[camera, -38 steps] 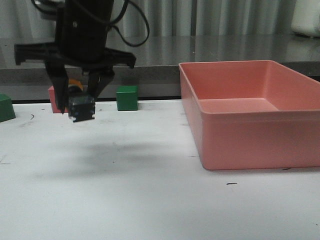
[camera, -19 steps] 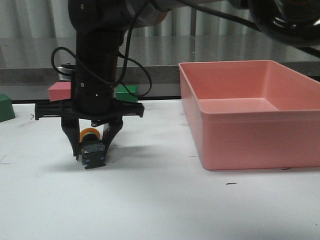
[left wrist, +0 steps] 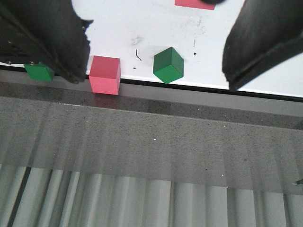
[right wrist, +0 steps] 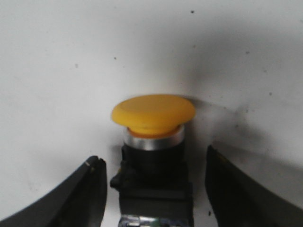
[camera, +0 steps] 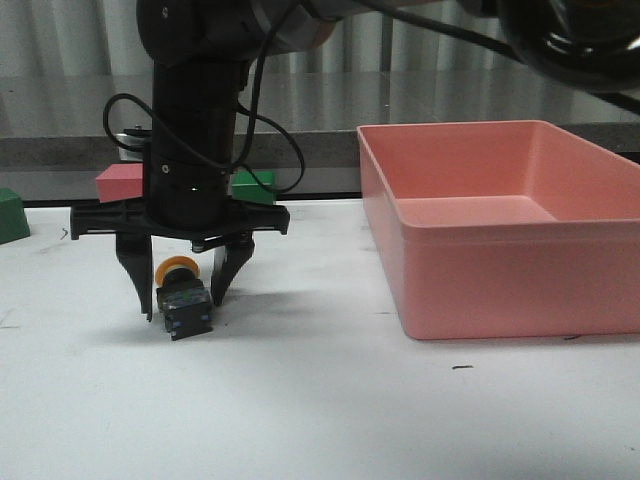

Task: Place and stand button with both arms

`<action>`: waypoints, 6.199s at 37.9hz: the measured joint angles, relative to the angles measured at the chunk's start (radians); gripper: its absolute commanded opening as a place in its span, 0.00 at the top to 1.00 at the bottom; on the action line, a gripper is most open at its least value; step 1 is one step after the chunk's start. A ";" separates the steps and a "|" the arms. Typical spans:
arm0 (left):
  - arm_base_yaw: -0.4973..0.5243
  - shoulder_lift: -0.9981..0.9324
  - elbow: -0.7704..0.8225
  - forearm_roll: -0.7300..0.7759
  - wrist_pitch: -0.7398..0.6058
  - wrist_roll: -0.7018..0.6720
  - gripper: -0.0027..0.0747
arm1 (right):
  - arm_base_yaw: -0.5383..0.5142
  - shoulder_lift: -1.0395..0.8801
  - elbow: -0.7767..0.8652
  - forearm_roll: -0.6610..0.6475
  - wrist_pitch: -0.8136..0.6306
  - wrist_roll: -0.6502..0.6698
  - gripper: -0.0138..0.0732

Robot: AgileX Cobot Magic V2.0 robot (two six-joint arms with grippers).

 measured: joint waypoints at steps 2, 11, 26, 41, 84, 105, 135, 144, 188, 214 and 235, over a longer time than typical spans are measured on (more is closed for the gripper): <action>0.000 0.000 0.000 0.000 0.000 0.000 0.26 | 0.000 -0.014 0.000 0.000 0.009 -0.003 0.26; 0.000 0.000 0.000 0.000 0.000 0.000 0.26 | 0.000 -0.134 0.000 0.000 0.028 -0.051 0.44; 0.000 0.000 0.000 0.000 0.000 0.000 0.26 | 0.000 -0.289 0.000 -0.002 0.054 -0.127 0.92; 0.000 0.000 0.000 0.000 0.000 0.000 0.26 | -0.064 -0.430 0.002 -0.027 0.064 -0.206 0.92; 0.000 0.000 0.000 0.000 0.000 0.000 0.26 | -0.678 -1.607 1.418 -0.100 -0.296 -0.295 0.92; 0.000 0.000 0.000 0.000 0.000 0.000 0.26 | -0.678 -2.278 1.968 -0.100 -0.693 -0.297 0.92; -0.121 0.202 -0.088 -0.064 -0.002 0.000 0.26 | -0.678 -2.309 1.975 -0.100 -0.723 -0.297 0.92; -0.329 0.465 -0.224 -0.064 0.062 0.000 0.26 | -0.678 -2.309 1.975 -0.100 -0.723 -0.297 0.92; -0.437 1.480 -0.997 -0.217 0.820 -0.217 0.26 | -0.678 -2.309 1.975 -0.100 -0.724 -0.298 0.92; -0.432 1.726 -1.243 -0.254 1.023 -0.223 0.51 | -0.678 -2.309 1.975 -0.100 -0.725 -0.298 0.92; -0.436 1.662 -1.212 -0.056 0.993 -0.223 0.74 | -0.678 -2.309 1.975 -0.100 -0.725 -0.298 0.92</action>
